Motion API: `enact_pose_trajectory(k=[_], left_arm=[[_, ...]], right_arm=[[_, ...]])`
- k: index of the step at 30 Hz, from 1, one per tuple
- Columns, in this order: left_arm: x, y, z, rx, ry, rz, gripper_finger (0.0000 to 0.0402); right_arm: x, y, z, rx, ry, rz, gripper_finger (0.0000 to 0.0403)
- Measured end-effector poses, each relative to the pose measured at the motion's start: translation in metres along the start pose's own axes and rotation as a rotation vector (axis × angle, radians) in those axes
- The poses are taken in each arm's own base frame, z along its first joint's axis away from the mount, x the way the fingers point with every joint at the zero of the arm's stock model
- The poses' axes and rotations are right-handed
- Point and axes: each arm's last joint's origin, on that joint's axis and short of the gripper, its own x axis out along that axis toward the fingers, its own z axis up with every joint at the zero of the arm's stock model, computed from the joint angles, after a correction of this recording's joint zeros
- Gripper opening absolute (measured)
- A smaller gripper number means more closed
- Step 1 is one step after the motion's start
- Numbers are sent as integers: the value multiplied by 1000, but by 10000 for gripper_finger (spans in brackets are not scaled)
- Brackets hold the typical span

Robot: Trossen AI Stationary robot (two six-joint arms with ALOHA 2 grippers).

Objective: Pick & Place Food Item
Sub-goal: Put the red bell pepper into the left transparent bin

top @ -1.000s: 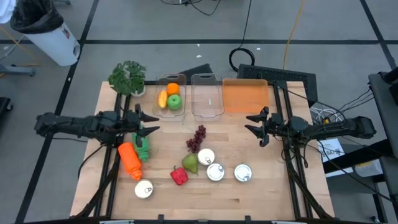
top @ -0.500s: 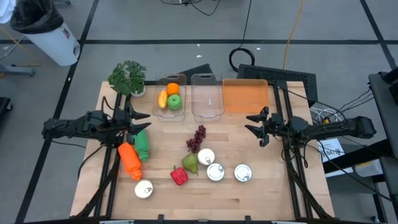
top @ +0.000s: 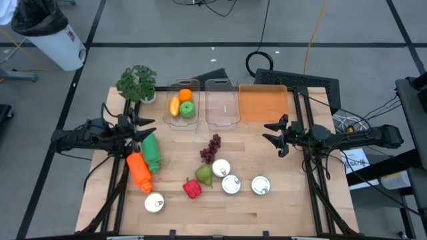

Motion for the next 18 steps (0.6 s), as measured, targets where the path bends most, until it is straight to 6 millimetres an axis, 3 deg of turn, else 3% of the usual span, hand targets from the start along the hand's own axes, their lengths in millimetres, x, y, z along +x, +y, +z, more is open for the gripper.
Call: enact_pose_trajectory(k=[9, 18], left_arm=[[5, 0, -15, -33, 32, 20, 184], [18, -3, -44, -57, 13, 18, 184]], right_arm=[[0, 0, 0, -1, 1, -1, 199], [0, 0, 0, -1, 1, -1, 199]])
